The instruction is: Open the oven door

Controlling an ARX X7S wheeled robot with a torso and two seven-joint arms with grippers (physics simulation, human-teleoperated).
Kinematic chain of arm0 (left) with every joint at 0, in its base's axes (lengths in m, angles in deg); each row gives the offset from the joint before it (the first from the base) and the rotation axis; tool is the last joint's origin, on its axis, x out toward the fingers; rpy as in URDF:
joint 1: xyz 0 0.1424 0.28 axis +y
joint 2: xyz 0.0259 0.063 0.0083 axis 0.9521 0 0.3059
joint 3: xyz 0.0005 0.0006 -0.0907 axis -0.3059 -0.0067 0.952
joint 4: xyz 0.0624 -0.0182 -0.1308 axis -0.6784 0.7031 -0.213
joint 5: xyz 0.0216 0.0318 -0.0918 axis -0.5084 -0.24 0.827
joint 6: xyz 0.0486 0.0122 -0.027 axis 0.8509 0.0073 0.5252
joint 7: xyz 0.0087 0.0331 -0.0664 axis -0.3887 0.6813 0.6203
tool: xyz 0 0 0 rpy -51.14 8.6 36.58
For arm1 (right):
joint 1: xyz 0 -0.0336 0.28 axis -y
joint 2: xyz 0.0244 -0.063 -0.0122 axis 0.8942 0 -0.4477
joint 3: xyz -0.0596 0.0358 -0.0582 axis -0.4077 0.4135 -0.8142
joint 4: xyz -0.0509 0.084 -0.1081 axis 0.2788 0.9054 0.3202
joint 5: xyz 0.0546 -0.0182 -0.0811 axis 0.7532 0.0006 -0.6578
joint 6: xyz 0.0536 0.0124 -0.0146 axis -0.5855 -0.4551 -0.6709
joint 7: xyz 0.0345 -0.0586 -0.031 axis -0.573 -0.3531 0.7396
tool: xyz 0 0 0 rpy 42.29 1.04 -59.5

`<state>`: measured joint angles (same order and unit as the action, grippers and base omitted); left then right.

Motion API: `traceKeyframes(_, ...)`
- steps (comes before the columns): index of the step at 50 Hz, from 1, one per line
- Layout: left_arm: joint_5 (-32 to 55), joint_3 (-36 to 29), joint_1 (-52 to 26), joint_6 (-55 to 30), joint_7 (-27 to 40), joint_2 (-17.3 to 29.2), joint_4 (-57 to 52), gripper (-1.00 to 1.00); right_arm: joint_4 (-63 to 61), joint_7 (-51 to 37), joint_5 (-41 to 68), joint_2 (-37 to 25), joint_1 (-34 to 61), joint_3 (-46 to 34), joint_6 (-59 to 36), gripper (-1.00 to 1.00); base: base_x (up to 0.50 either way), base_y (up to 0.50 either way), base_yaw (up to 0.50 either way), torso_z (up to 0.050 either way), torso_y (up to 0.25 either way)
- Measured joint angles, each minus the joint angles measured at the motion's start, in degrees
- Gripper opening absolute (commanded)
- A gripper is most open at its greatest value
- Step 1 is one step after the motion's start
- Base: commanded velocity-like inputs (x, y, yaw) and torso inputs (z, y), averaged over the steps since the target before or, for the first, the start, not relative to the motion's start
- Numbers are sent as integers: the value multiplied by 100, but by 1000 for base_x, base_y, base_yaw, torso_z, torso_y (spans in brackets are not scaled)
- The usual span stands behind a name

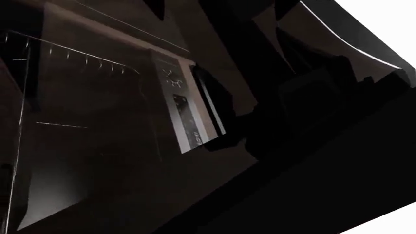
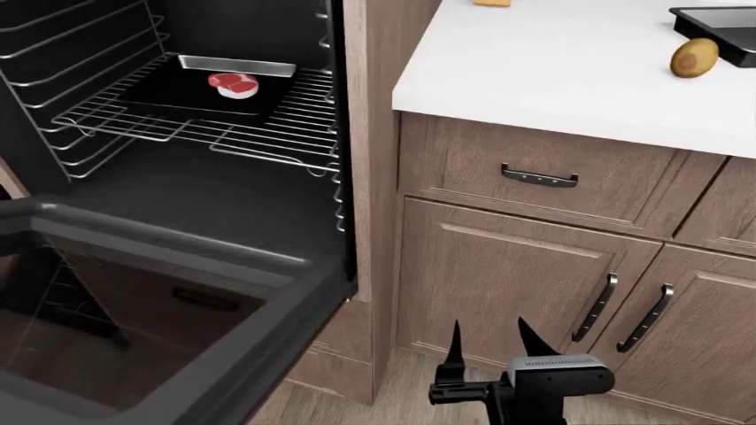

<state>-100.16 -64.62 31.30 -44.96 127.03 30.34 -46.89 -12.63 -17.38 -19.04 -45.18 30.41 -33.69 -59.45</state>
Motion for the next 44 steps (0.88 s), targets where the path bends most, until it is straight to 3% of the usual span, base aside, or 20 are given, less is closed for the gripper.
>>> traceKeyframes(44,-472,814,-54,1086,-1,-575,1107,-100,17,-28,-9,-22,14,-46,22,100,10,6,-6,-2,-3)
